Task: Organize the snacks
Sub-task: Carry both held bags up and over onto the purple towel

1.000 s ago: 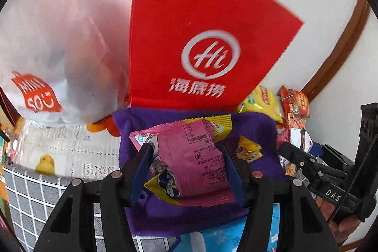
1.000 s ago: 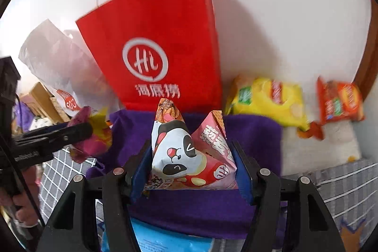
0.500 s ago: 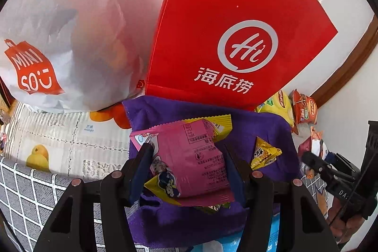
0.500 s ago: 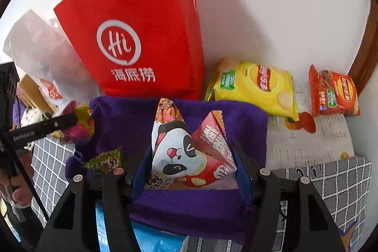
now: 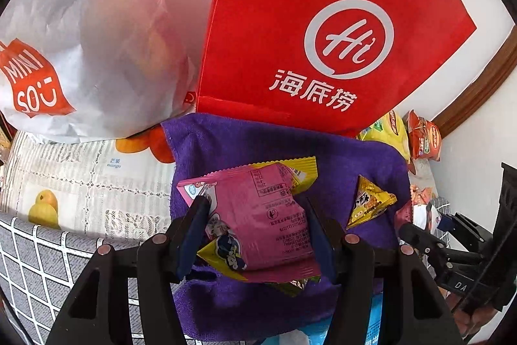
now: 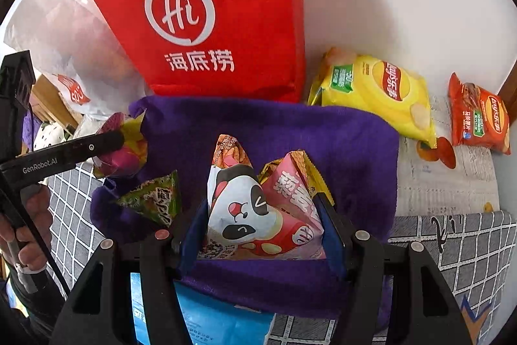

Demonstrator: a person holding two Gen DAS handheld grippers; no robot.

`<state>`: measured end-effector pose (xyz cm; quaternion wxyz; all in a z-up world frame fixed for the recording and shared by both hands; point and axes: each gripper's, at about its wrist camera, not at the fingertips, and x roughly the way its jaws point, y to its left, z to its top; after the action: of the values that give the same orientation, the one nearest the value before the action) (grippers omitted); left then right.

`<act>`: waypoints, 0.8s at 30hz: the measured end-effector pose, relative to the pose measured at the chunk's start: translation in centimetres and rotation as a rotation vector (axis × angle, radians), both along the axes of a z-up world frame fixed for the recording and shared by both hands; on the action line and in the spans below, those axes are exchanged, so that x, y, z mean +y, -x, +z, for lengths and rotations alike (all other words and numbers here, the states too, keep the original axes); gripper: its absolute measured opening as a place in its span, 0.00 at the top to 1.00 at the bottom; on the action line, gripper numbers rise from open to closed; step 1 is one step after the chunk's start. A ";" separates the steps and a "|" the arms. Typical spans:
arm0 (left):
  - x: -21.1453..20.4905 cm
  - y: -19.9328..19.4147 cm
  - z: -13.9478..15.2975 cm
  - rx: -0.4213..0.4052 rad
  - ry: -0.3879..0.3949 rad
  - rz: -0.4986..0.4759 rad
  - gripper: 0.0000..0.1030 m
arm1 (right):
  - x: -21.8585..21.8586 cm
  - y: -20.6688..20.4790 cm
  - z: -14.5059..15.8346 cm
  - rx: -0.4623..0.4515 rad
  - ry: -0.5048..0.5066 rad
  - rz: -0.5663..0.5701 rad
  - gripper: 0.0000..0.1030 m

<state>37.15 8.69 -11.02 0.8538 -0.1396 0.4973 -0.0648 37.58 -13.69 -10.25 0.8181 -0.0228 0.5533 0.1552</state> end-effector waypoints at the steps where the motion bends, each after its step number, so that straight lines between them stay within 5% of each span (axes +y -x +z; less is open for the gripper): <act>1: 0.0 0.0 -0.1 0.002 -0.002 0.000 0.44 | 0.1 0.0 -0.2 0.008 0.003 0.001 0.39; 24: -1.7 -0.7 -1.5 0.064 -0.016 -0.039 0.44 | 1.7 -0.8 -4.1 0.089 0.090 0.026 0.38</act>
<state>37.83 7.01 -12.56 0.8372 -0.1250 0.5275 -0.0726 38.42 -12.03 -14.35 0.7889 -0.0596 0.5950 0.1416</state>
